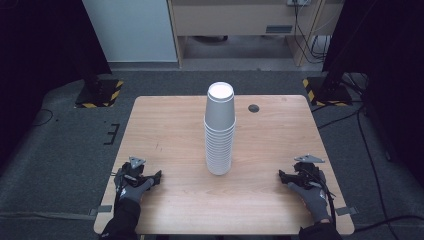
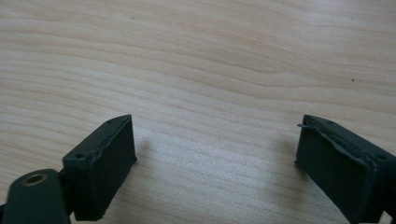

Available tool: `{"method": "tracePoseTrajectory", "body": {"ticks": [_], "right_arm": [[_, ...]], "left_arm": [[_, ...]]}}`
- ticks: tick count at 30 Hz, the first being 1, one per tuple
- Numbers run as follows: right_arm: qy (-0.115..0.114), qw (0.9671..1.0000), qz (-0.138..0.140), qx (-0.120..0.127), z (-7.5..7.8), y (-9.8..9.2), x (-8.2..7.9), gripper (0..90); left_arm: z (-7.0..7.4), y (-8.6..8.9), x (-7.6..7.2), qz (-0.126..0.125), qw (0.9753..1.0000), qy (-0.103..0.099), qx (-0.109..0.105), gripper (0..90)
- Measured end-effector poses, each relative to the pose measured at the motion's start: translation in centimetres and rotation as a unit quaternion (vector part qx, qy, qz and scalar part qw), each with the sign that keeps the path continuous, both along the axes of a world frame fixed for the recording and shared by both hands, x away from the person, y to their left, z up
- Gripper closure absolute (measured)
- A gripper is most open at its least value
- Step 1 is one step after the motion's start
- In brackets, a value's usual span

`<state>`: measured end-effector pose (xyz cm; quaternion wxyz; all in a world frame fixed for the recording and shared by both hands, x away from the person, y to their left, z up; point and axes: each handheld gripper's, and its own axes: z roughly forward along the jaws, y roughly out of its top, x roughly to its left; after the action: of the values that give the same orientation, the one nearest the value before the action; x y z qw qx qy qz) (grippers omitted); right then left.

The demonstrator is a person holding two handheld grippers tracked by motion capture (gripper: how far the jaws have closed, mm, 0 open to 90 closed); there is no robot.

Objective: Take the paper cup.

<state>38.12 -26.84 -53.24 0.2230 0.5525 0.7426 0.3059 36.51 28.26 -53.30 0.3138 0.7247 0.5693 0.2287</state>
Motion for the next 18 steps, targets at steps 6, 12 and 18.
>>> {"method": "tracePoseTrajectory", "body": {"ticks": [6, 12, 18], "right_arm": [[-0.043, 0.9987, -0.003, 0.028, 1.5, -0.3, -0.9, 13.5], [-0.066, 0.9969, 0.006, 0.043, 2.6, -0.3, -1.6, 14.5], [-0.08, 0.9952, 0.015, 0.054, 3.4, 0.0, -2.0, 14.8]], "left_arm": [[0.9, -0.3, -0.4, -0.009, 0.9996, -0.025, 0.0, 11.2], [1.8, -0.5, -1.1, -0.027, 0.9987, -0.043, -0.004, 12.7], [2.2, -0.8, -1.5, -0.034, 0.9983, -0.046, -0.008, 13.2]]}}
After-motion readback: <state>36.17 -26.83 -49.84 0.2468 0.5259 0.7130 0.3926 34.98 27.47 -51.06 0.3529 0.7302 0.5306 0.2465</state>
